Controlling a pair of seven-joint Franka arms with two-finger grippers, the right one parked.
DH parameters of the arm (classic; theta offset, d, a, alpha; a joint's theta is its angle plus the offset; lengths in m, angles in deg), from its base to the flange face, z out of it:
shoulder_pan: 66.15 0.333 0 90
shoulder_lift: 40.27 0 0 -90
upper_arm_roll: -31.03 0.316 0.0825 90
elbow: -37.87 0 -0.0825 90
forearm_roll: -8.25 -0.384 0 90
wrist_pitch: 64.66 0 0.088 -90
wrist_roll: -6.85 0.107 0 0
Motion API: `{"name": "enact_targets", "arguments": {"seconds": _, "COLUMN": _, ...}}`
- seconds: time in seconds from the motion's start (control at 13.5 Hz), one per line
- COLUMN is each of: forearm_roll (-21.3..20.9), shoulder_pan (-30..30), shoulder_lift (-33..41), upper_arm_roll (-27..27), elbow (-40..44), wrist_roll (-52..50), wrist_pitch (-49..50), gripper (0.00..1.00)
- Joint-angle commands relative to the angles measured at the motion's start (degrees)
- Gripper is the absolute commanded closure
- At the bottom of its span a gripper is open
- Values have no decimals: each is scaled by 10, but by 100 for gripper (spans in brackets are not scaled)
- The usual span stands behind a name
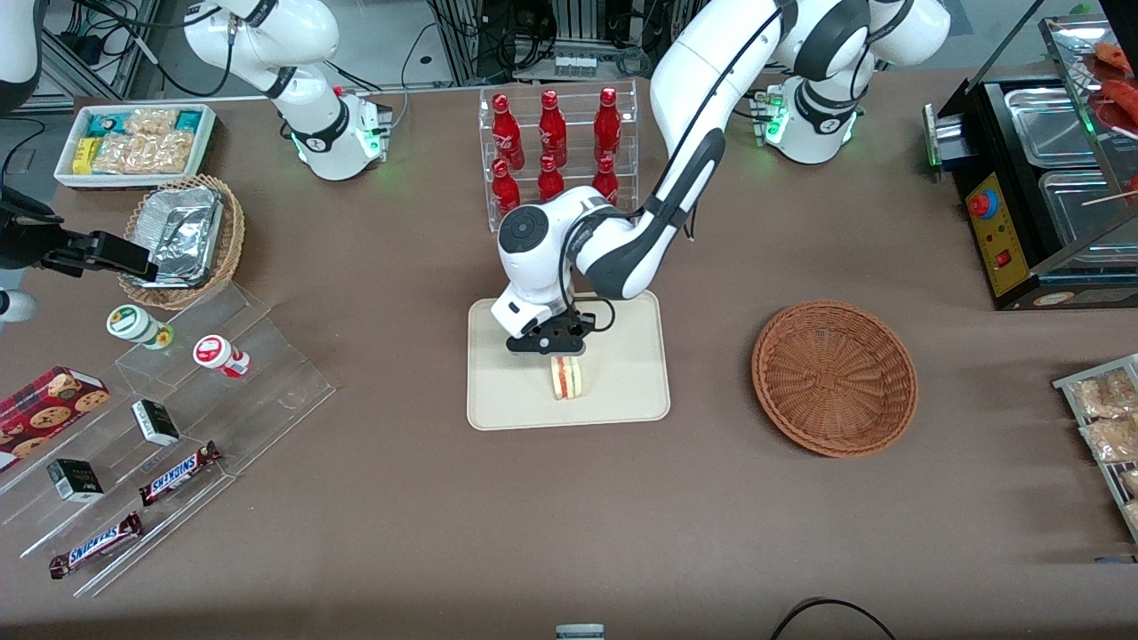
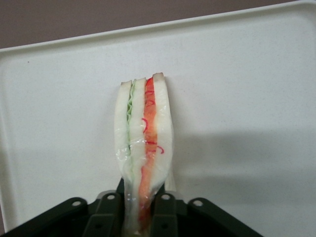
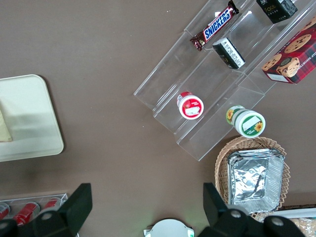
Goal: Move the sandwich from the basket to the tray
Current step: 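Lower the sandwich onto the tray and open the left gripper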
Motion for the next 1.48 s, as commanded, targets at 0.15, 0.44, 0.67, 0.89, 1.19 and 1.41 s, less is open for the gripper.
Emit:
{"name": "enact_targets", "arguments": {"seconds": 0.15, "forearm_roll": -5, "shoulder_pan": -9, "shoulder_lift": -3, "upper_arm_roll": 9, "elbow": 16, "wrist_roll": -6, "wrist_pitch": 3, "gripper": 1}}
{"name": "enact_targets", "arguments": {"seconds": 0.44, "forearm_roll": 2, "shoulder_pan": -3, "shoulder_lift": 39, "upper_arm_roll": 13, "elbow": 16, "wrist_roll": -20, "wrist_pitch": 23, "gripper": 1}}
{"name": "enact_targets", "arguments": {"seconds": 0.67, "forearm_roll": 5, "shoulder_pan": 28, "shoulder_lift": 93, "upper_arm_roll": 13, "elbow": 12, "wrist_roll": -63, "wrist_pitch": 64, "gripper": 1}}
{"name": "enact_targets", "arguments": {"seconds": 0.89, "forearm_roll": 38, "shoulder_pan": 63, "shoulder_lift": 162, "upper_arm_roll": 13, "elbow": 1, "wrist_roll": -55, "wrist_pitch": 140, "gripper": 1}}
{"name": "enact_targets", "arguments": {"seconds": 1.19, "forearm_roll": 63, "shoulder_pan": 126, "shoulder_lift": 279, "upper_arm_roll": 13, "elbow": -56, "wrist_roll": 16, "wrist_pitch": 205, "gripper": 1}}
{"name": "enact_targets", "arguments": {"seconds": 1.41, "forearm_roll": 79, "shoulder_pan": 185, "shoulder_lift": 363, "upper_arm_roll": 13, "elbow": -99, "wrist_roll": 112, "wrist_pitch": 270, "gripper": 1}}
